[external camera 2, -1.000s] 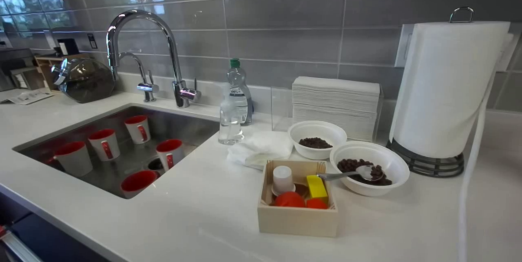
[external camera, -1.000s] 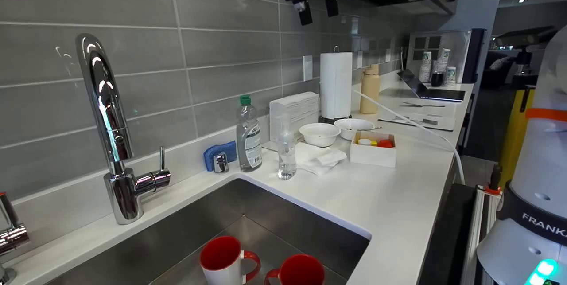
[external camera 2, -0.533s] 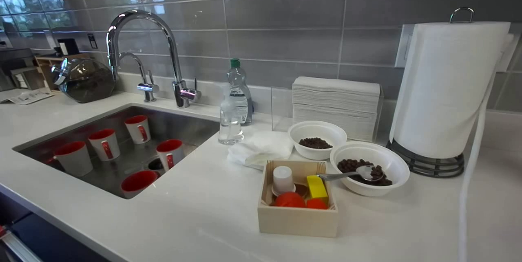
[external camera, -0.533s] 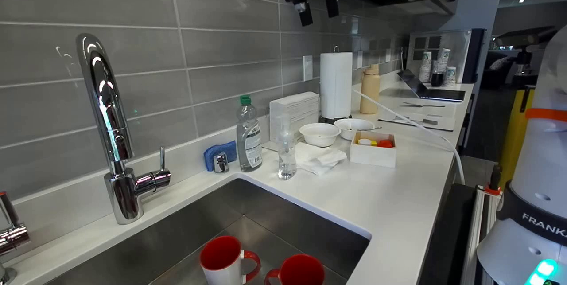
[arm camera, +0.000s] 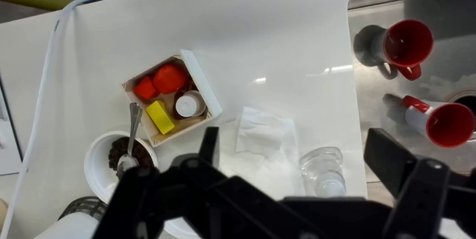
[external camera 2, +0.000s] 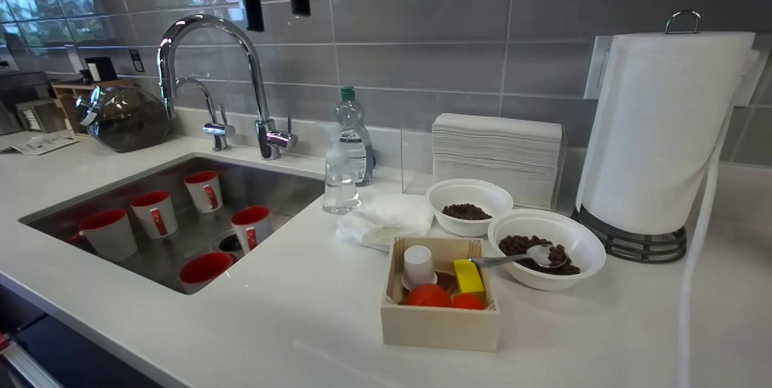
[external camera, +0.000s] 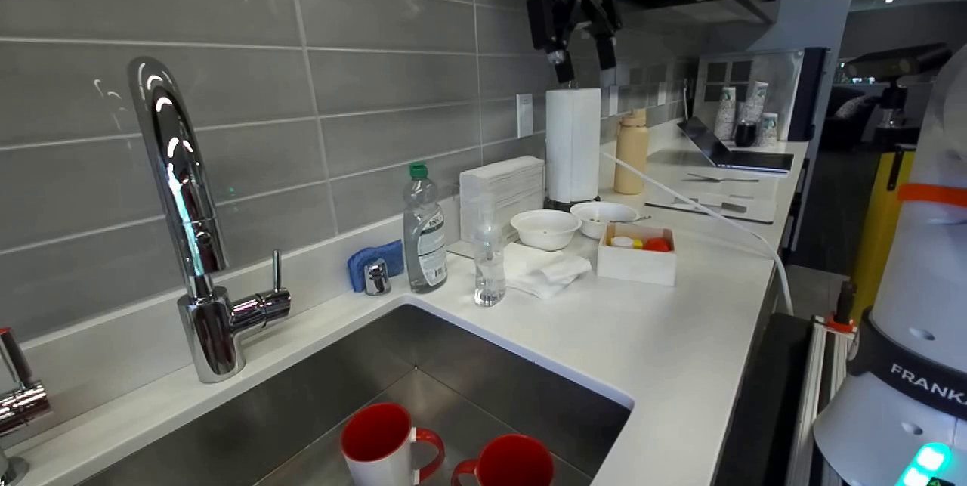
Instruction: Remove the coffee pod from the box and put it on the counter.
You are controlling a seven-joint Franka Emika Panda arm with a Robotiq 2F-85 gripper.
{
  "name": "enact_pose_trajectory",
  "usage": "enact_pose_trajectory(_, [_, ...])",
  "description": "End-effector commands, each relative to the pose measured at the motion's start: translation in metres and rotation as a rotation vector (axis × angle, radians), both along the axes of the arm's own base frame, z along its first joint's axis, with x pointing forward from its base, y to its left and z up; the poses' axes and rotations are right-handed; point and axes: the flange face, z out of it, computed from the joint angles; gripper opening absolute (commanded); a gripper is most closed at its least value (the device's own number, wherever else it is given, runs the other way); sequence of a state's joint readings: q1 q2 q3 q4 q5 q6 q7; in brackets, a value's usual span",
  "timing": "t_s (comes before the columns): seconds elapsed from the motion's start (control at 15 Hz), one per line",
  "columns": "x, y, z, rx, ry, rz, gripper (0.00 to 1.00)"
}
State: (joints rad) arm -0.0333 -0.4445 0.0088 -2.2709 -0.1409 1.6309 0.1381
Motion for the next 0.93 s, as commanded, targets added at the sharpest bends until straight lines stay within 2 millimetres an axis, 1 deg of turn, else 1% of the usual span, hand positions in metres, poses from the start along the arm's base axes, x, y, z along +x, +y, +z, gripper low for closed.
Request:
enact_pose_trajectory(0.0, [-0.005, -0.057, -0.022, 0.053, -0.009, -0.028, 1.00])
enact_pose_trajectory(0.2, [-0.010, -0.102, -0.045, 0.104, -0.012, -0.073, 1.00])
enact_pose_trajectory(0.27, [-0.010, -0.118, -0.055, 0.120, -0.010, -0.084, 1.00])
enact_pose_trajectory(0.4, [-0.011, -0.141, -0.075, 0.153, -0.005, -0.100, 1.00])
enact_pose_trajectory(0.6, [-0.017, -0.165, -0.105, 0.184, 0.003, -0.110, 1.00])
enact_pose_trajectory(0.73, [-0.022, -0.176, -0.126, 0.195, 0.002, -0.103, 1.00])
enact_pose_trajectory(0.87, [-0.027, -0.183, -0.145, 0.199, -0.009, -0.089, 1.00])
